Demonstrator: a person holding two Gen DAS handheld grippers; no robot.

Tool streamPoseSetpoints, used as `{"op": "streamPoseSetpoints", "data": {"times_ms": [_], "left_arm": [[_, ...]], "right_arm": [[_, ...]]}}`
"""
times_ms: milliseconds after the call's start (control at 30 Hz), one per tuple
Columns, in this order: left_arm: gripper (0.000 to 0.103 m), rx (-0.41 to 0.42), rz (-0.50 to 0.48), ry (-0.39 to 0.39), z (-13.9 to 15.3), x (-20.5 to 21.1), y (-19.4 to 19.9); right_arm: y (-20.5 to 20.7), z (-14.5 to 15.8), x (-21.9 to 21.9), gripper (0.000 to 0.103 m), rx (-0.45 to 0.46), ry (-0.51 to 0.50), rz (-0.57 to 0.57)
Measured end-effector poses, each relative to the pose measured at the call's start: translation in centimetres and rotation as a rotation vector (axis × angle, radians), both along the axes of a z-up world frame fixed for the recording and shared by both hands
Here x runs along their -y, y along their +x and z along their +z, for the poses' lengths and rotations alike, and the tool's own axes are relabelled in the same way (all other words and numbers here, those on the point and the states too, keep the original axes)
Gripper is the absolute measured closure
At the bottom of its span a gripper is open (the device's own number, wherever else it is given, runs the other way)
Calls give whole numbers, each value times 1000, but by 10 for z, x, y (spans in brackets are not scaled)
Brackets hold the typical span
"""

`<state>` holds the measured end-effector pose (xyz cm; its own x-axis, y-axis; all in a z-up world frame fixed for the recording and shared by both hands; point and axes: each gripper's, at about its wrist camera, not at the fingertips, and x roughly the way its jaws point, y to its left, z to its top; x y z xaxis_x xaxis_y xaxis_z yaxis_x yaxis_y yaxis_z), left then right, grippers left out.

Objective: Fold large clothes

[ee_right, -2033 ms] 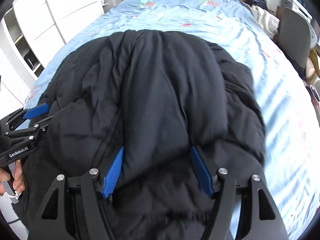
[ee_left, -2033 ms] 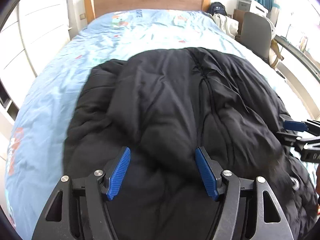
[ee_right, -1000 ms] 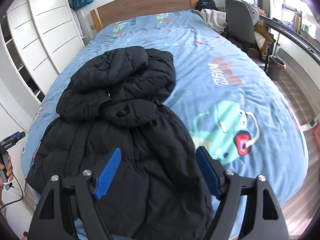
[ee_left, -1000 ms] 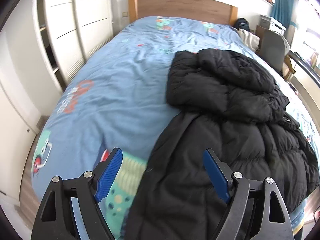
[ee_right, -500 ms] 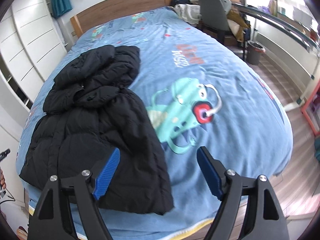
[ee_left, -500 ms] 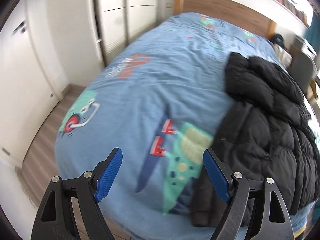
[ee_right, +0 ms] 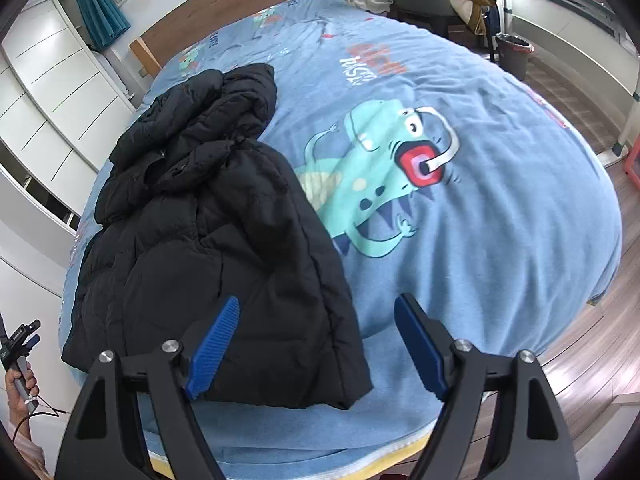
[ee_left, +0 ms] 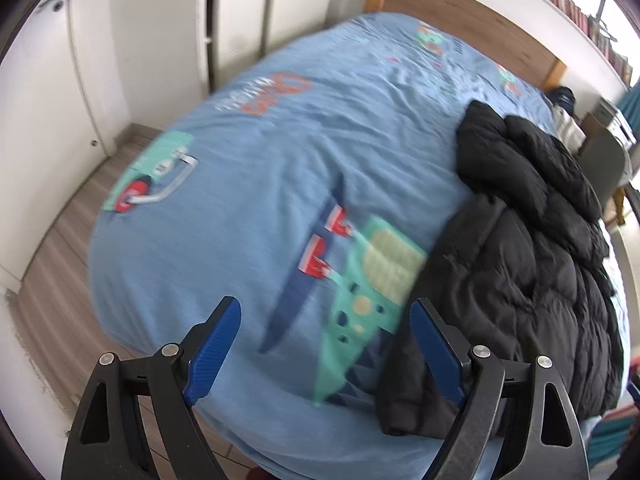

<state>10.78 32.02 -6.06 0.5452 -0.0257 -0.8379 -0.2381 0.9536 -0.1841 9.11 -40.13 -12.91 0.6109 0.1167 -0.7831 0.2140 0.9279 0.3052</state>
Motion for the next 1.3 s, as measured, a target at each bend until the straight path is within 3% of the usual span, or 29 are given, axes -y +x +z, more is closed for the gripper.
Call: {"op": "streamPoseSetpoints", "data": {"times_ms": [367,633,833,1300], "left_arm": [[17,-89,-96,-201,-56,42,20],[17,-160,-151,-313,-92,71,33],[16,-181,-170,-324,-101,85,37],[20,-195,-159,-306,-108,96,20]], "right_arm": [[22,-34,-4,19,-42,140,17],[41,-61,-5,15,-117,169,52],[62,-85,-11,15,-191,197,94],[60,-113,-3,12,-226,343,88]]}}
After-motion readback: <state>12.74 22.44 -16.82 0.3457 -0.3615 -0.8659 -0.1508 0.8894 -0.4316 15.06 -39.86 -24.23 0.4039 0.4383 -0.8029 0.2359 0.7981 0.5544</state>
